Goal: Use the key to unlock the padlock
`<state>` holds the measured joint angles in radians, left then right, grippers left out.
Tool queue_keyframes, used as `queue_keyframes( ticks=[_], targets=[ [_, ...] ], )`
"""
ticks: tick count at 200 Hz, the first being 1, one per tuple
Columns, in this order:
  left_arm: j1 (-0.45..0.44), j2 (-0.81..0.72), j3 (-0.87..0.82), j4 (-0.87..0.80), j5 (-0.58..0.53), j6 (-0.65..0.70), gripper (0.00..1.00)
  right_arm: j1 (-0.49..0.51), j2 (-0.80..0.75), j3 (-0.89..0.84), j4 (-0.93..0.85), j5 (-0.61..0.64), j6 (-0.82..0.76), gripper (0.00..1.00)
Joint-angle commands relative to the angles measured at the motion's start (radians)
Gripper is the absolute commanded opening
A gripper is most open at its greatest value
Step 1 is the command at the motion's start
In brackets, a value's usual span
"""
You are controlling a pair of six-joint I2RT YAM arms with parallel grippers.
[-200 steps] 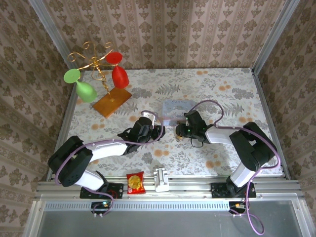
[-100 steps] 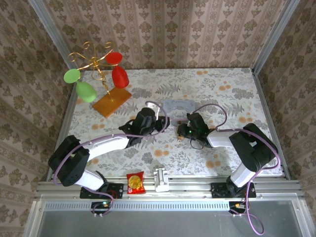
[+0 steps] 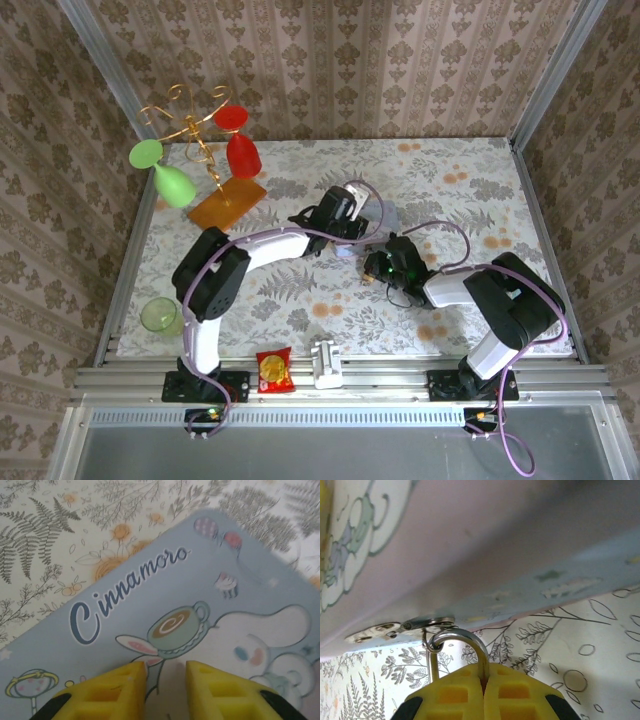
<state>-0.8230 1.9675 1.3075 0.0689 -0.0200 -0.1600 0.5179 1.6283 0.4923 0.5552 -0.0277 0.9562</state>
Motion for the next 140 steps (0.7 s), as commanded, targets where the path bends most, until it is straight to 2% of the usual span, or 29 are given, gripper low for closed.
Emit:
queue_keyframes(
  ticks=[1,18,35,63,81,112,140],
  targets=[
    [0.001,0.012,0.011,-0.08,-0.029,0.056,0.26,0.017,0.029,-0.035,0.021,0.11,0.111,0.01],
    [0.007,0.019,-0.02,-0.073,-0.032,0.049,0.24,0.033,0.033,-0.059,0.069,0.181,0.154,0.0],
    [0.012,0.013,-0.071,-0.043,-0.026,0.036,0.18,0.047,0.029,-0.074,0.1,0.257,0.201,0.0],
    [0.012,0.001,-0.133,-0.004,-0.041,0.039,0.16,0.079,0.01,-0.07,0.121,0.378,0.251,0.0],
    [0.016,0.001,-0.16,0.001,-0.044,0.046,0.13,0.093,-0.003,-0.062,0.133,0.427,0.266,0.0],
    [0.035,-0.008,-0.223,0.055,-0.042,0.032,0.09,0.092,-0.012,-0.035,0.056,0.517,0.334,0.0],
    [0.046,-0.012,-0.256,0.076,-0.033,0.031,0.07,0.09,-0.007,-0.024,0.05,0.549,0.368,0.0]
  ],
)
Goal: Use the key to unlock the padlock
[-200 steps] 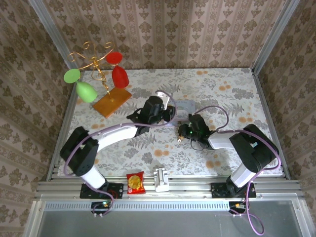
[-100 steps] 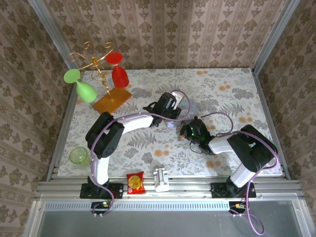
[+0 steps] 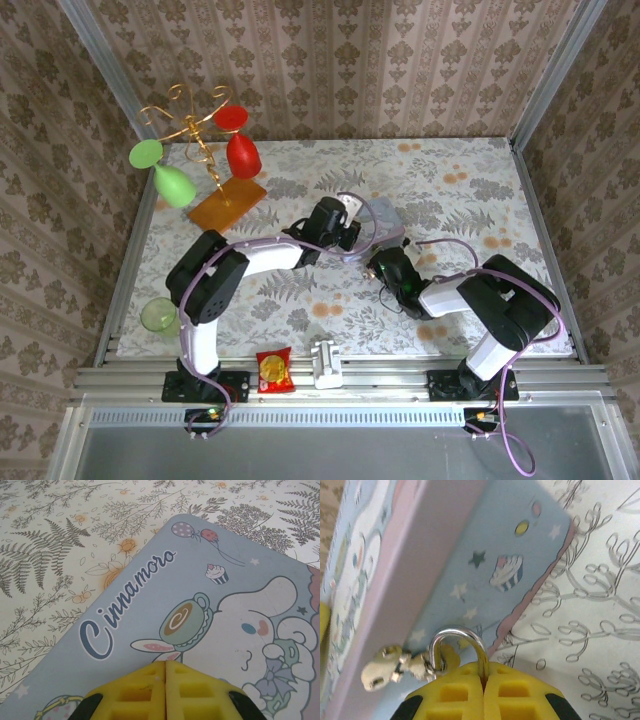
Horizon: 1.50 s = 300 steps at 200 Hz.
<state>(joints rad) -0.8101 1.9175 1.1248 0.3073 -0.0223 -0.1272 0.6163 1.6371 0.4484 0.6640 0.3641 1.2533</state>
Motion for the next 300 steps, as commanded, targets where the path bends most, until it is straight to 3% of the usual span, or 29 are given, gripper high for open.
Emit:
queue_keyframes(
  ticks=[1,36,100,132,214,241,300],
  targets=[
    [0.033,0.038,-0.074,-0.162,-0.031,-0.002,0.07,-0.008,-0.016,0.02,-0.061,0.158,0.073,0.0],
    [0.04,0.037,-0.107,-0.128,-0.041,-0.004,0.03,-0.021,-0.046,0.045,-0.113,0.189,0.058,0.0],
    [0.065,0.023,-0.133,-0.099,-0.021,-0.023,0.03,-0.124,-0.114,0.035,-0.21,0.092,-0.006,0.0],
    [0.088,0.016,-0.114,-0.107,-0.017,-0.037,0.03,-0.16,-0.153,0.052,-0.286,0.003,-0.137,0.0],
    [0.159,0.01,-0.049,-0.16,-0.022,-0.018,0.05,-0.24,-0.531,0.14,-0.956,-0.038,-0.496,0.0],
    [0.167,-0.027,-0.062,-0.151,-0.009,-0.014,0.06,-0.253,-0.518,0.165,-1.13,-0.019,-0.543,0.0],
    [0.175,-0.036,-0.058,-0.152,0.019,-0.017,0.08,-0.255,-0.331,0.156,-0.992,-0.152,-0.558,0.0]
  ],
)
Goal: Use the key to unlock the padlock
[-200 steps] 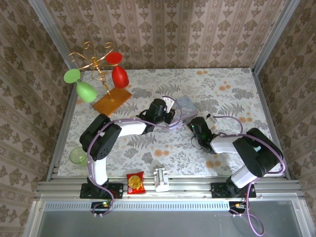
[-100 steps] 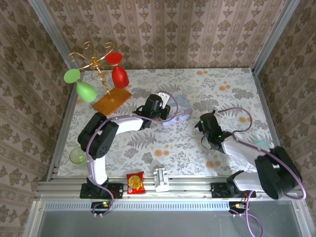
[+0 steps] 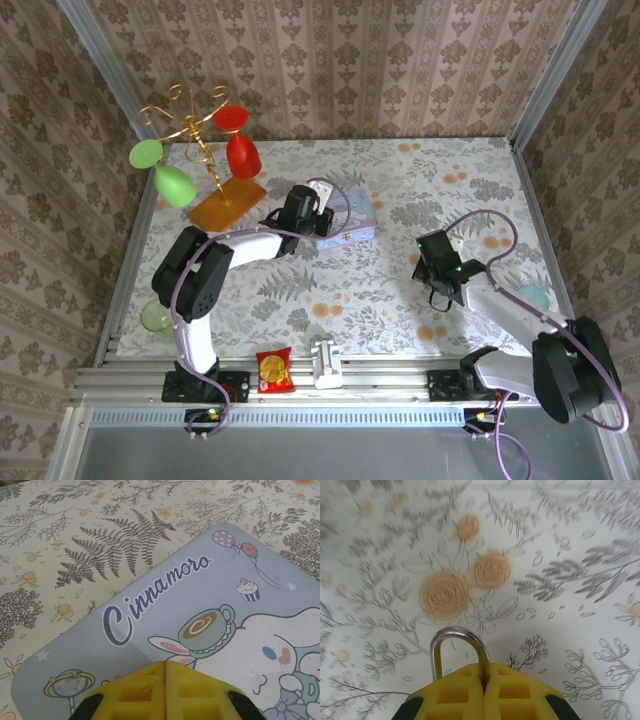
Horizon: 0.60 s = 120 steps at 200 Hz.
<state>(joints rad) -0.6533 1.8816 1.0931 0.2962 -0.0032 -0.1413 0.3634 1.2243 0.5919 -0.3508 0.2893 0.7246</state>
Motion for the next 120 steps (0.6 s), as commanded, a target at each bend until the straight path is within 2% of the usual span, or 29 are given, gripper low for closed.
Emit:
queue_keyframes(
  ticks=[1,41,92,108,120],
  targets=[
    [0.019,-0.001,-0.027,-0.141,0.0,-0.003,0.08,-0.002,0.087,0.014,0.024,-0.078,-0.029,0.0],
    [0.029,-0.03,-0.041,-0.126,0.034,-0.028,0.08,0.005,0.234,0.074,0.071,-0.096,-0.054,0.0],
    [0.032,-0.058,-0.054,-0.118,0.047,-0.048,0.09,0.029,0.297,0.128,0.048,-0.071,-0.093,0.0],
    [0.032,-0.067,-0.05,-0.128,0.048,-0.048,0.13,0.029,0.312,0.145,0.017,-0.075,-0.114,0.04],
    [0.034,-0.078,-0.044,-0.144,0.035,-0.041,0.21,0.03,0.316,0.151,0.0,-0.071,-0.124,0.06]
  ],
)
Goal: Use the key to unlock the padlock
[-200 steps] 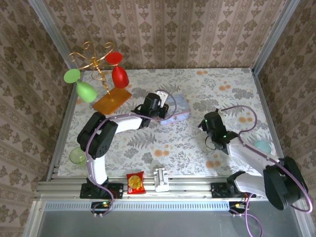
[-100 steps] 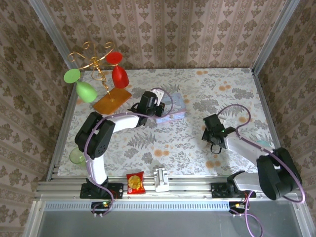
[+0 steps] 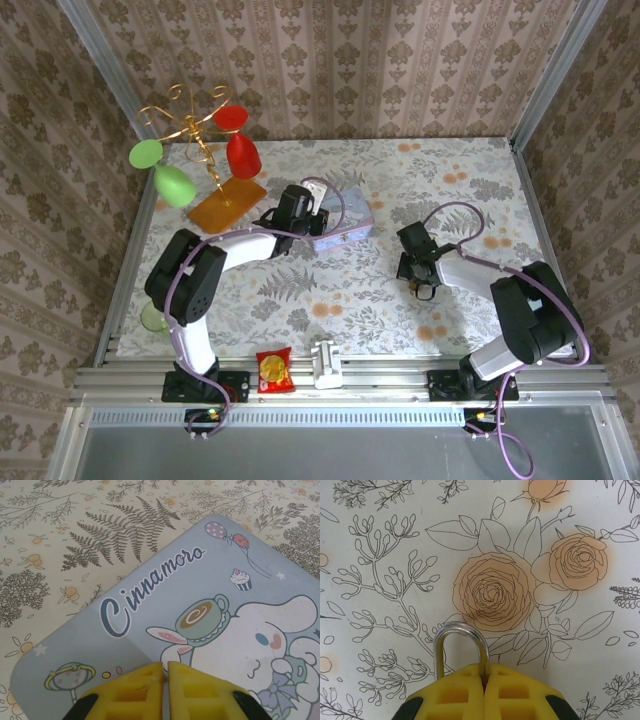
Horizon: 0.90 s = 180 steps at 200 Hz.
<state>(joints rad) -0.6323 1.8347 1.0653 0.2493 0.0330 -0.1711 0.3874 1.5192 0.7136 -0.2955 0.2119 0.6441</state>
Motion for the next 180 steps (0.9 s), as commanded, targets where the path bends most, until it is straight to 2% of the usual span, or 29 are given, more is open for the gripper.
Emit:
queue_keyframes(
  ticks=[1,32,59,88,102,111,117,121,123,137,142,146,159,180],
  targets=[
    [0.013,-0.032,-0.015,-0.098,-0.002,-0.01,0.22,0.006,0.021,0.029,-0.056,0.006,-0.045,0.06],
    [0.026,-0.06,0.03,-0.13,-0.014,-0.004,0.37,0.006,0.029,0.039,-0.06,-0.006,-0.073,0.15],
    [0.037,-0.08,0.067,-0.174,-0.013,-0.013,0.44,0.006,0.033,0.05,-0.048,-0.035,-0.074,0.25],
    [0.022,-0.232,0.0,-0.207,-0.056,-0.022,0.53,0.006,-0.007,0.064,-0.069,-0.011,-0.078,0.29],
    [0.023,-0.331,-0.043,-0.23,-0.065,-0.028,0.62,0.004,-0.045,0.066,-0.072,0.005,-0.087,0.34],
    [0.022,-0.395,-0.075,-0.248,-0.08,-0.023,0.69,0.005,-0.072,0.072,-0.072,0.011,-0.104,0.41],
    [0.022,-0.437,-0.101,-0.26,-0.097,-0.019,0.81,0.005,-0.091,0.078,-0.07,0.02,-0.126,0.47],
    [0.023,-0.464,-0.12,-0.265,-0.11,-0.013,0.95,0.004,-0.105,0.083,-0.07,0.035,-0.142,0.51],
    [0.023,-0.475,-0.129,-0.268,-0.117,-0.009,0.99,0.004,-0.11,0.085,-0.069,0.043,-0.152,0.54],
    [0.029,-0.545,-0.202,-0.265,-0.204,0.022,1.0,0.0,-0.163,0.1,-0.063,0.12,-0.234,0.81],
    [0.04,-0.555,-0.225,-0.259,-0.229,0.032,1.0,-0.001,-0.173,0.106,-0.051,0.155,-0.269,0.86],
    [0.052,-0.559,-0.243,-0.251,-0.23,0.052,1.0,-0.003,-0.179,0.108,-0.041,0.178,-0.297,0.99],
    [0.079,-0.56,-0.286,-0.237,-0.239,0.126,1.0,-0.017,-0.184,0.105,0.022,0.274,-0.371,1.0],
    [0.085,-0.599,-0.373,-0.208,-0.412,0.18,1.0,-0.068,-0.201,0.051,0.183,0.295,-0.509,1.0]
  ],
)
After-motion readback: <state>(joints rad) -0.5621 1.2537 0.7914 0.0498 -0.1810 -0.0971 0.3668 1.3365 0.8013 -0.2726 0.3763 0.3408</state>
